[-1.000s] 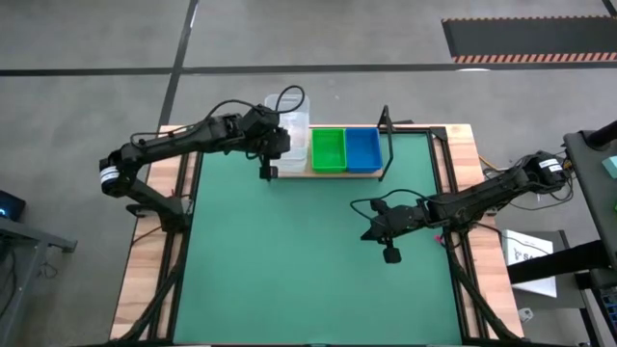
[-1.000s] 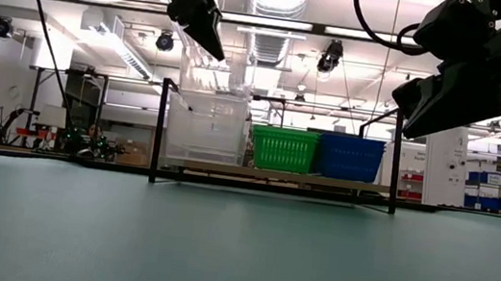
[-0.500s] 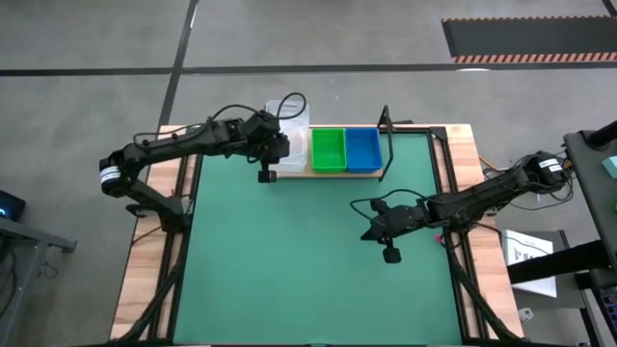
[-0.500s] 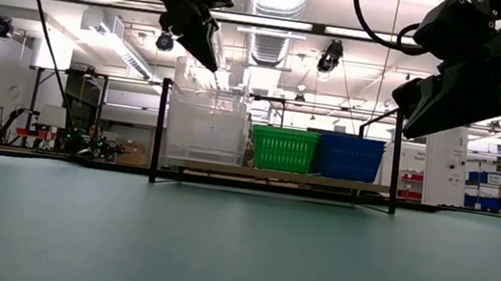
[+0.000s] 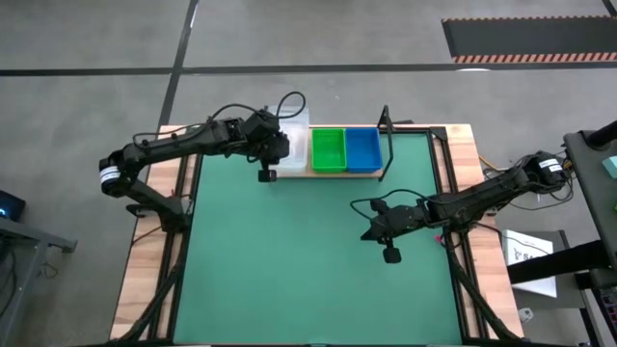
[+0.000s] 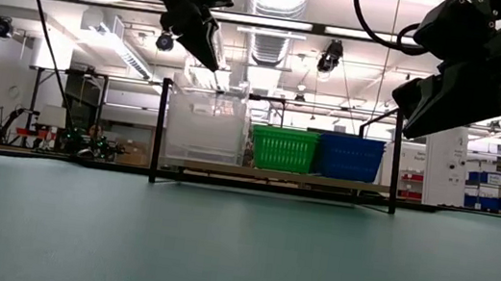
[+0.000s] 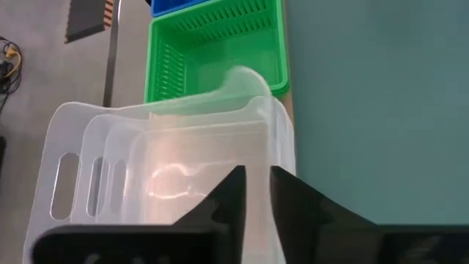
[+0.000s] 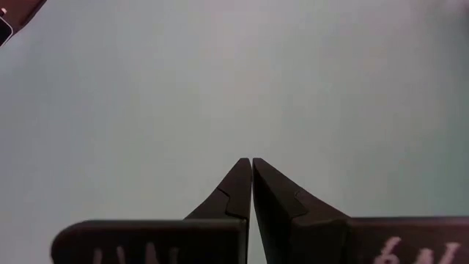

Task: Stack baskets on shelf by color
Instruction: Stack the transparent bin on the transparent bins on the shelf, then return to Home Position

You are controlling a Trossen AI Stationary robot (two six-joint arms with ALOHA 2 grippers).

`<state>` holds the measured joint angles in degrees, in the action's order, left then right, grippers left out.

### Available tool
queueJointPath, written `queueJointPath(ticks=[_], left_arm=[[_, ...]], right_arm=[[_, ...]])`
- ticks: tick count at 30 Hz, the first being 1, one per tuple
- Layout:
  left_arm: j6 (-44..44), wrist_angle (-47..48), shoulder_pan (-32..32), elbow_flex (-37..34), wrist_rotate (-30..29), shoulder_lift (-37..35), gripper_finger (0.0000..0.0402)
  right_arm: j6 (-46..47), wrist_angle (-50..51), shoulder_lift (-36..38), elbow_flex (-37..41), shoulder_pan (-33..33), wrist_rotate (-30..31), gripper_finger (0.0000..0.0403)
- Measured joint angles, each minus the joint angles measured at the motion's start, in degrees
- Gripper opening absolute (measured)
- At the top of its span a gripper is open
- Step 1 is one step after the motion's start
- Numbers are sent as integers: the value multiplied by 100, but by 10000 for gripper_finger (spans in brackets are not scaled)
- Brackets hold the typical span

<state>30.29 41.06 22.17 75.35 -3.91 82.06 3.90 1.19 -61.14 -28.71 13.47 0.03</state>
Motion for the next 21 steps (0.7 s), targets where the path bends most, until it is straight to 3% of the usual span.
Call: queueJointPath(ticks=[6, 13, 16, 21], left_arm=[[-183, 18, -62, 19, 17, -67, 90], [-683, -134, -608, 46, 70, -385, 102], [-887, -745, -1209, -325, 96, -686, 101], [-905, -2542, -2449, -1649, -70, -1365, 86]], right_arm=[[-394, -128, 0, 17, 0, 3, 9], [-1258, -1139, 0, 250, -13, -44, 9], [-1437, -1620, 0, 400, -13, -44, 9], [-1848, -2222, 33, 710, -45, -46, 9]])
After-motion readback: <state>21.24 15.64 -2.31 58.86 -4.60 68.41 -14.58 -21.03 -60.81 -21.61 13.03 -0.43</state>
